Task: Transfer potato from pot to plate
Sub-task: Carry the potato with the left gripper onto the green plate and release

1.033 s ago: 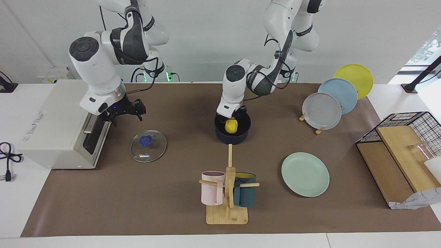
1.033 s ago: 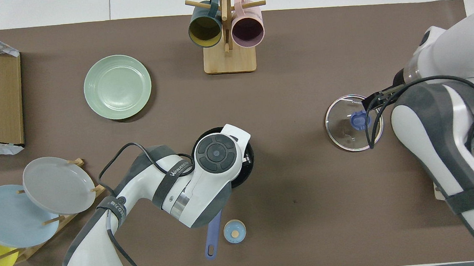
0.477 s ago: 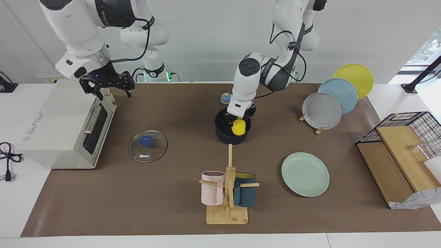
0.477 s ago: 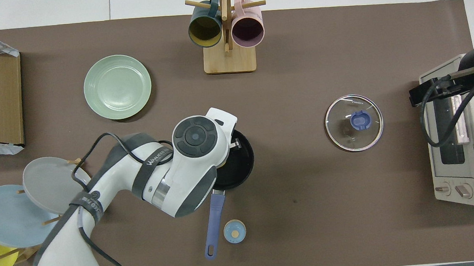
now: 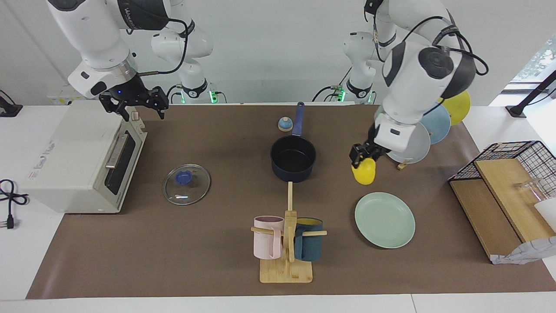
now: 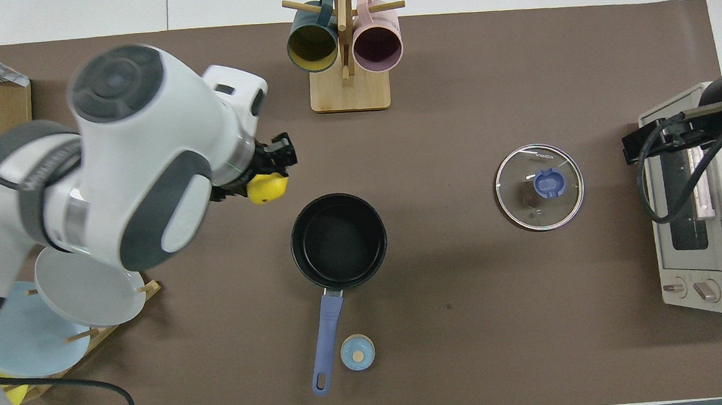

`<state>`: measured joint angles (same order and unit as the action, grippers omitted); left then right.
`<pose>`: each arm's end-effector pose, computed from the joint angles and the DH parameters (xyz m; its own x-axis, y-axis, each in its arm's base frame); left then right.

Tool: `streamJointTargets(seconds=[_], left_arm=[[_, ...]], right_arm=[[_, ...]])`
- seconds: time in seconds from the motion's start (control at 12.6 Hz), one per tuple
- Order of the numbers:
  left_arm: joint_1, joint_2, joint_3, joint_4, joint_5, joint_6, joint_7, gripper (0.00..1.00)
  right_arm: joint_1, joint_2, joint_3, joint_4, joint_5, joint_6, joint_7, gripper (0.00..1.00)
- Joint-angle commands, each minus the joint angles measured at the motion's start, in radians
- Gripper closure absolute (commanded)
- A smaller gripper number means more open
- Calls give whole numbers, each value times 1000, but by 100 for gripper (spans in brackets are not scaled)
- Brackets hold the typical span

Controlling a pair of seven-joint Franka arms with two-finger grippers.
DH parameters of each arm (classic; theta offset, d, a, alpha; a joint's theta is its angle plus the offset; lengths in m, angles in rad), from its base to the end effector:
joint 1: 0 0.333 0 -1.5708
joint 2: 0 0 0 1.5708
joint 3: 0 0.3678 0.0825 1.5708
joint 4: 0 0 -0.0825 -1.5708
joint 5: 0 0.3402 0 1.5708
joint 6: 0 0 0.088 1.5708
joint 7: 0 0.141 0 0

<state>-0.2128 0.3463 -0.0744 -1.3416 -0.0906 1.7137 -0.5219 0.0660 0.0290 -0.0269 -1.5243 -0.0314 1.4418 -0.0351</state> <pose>0.6143 -0.1846 0.5558 0.9685 0.2465 -0.0350 0.2489 -0.9620 0.1125 0.5034 0.0152 0.6369 0.9912 0.0698 -0.1123 0.0734 -0.9969 0.0282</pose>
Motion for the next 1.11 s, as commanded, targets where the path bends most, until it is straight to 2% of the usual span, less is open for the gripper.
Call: streamJointTargets(seconds=[0.0,0.24,0.32,0.4,0.64,0.79,0.87,1.03], left_arm=[[88,143,-8,98,-11,56,164,100],[125,247,-7,85,52,199,255,100],[127,252,-10,23,84,278,264,100],[133,235,-8,-61,86,334,284,100],[127,200,-8,-184,84,420,287,100],[134,189,-8,-211,86,429,299,100],[135,188,-8,-206,86,420,324,1],[136,172,-7,-173,88,373,324,0]], right_arm=[[-17,-20,2,-13,-1,-12,21,0],[-14,-34,2,-36,1,8,20,0],[-20,-34,1,-36,1,9,20,0],[-34,-32,1,-36,2,14,17,0],[-38,-27,1,-33,2,54,14,0],[-38,-24,1,-27,13,57,15,0],[-37,-24,2,-27,16,58,15,0],[-29,-24,5,-27,15,58,15,0]])
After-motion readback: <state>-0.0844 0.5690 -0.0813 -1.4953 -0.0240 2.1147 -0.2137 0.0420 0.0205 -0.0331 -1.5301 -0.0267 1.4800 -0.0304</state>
